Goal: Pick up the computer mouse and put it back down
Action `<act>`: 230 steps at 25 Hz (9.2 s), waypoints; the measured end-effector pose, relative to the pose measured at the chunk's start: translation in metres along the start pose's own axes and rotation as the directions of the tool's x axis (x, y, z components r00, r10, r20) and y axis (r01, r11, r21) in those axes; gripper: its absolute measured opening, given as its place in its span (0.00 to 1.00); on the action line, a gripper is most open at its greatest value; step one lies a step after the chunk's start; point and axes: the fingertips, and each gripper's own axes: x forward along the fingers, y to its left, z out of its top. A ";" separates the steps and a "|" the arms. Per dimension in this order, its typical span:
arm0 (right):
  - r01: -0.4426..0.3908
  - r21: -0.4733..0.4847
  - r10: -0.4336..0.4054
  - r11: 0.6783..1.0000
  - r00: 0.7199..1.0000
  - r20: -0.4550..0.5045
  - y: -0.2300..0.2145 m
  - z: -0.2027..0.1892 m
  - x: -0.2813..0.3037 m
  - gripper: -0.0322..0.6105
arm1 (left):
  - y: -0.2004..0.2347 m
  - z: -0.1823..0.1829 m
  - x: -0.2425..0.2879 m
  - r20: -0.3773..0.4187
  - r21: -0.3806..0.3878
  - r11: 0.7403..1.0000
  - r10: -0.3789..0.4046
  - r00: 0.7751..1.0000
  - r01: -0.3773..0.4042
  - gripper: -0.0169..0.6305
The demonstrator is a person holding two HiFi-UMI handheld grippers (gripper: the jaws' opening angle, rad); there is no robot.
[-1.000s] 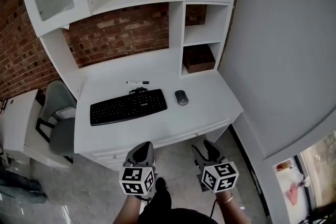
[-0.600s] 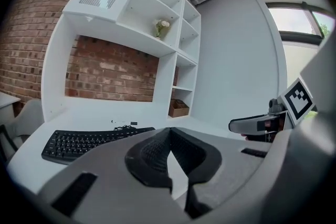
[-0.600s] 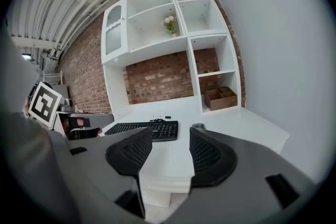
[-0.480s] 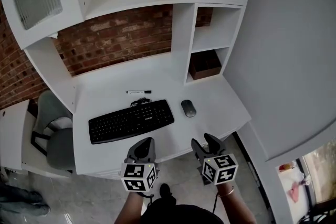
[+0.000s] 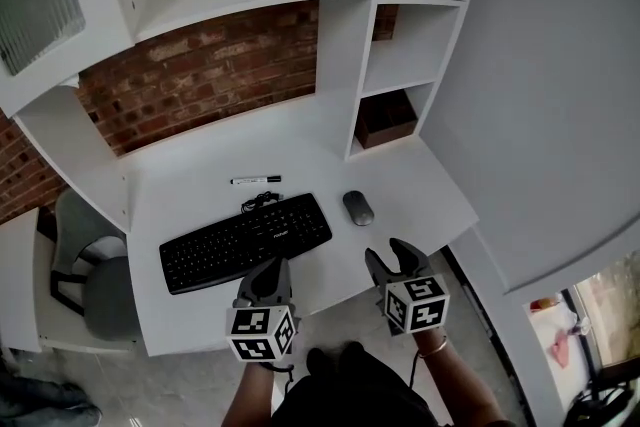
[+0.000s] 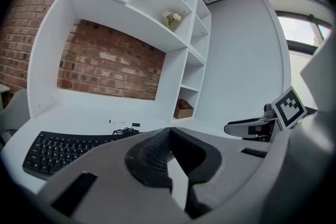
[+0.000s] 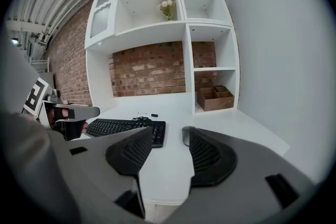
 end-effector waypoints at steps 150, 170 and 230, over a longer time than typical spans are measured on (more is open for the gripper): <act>-0.426 0.427 0.467 0.798 0.884 0.011 -0.001 0.050 0.069 0.50 | 0.021 0.011 0.075 -0.055 0.023 0.997 0.077 0.996 -0.076 0.04; -0.190 0.164 0.227 0.968 0.942 -0.247 -0.050 -0.004 0.150 0.50 | 0.025 0.009 0.115 -0.081 0.011 0.995 0.097 0.992 -0.096 0.04; -0.072 -0.082 0.033 0.994 0.914 -0.405 -0.073 -0.064 0.215 0.50 | 0.046 -0.004 0.129 -0.121 -0.018 0.987 0.154 0.981 -0.158 0.04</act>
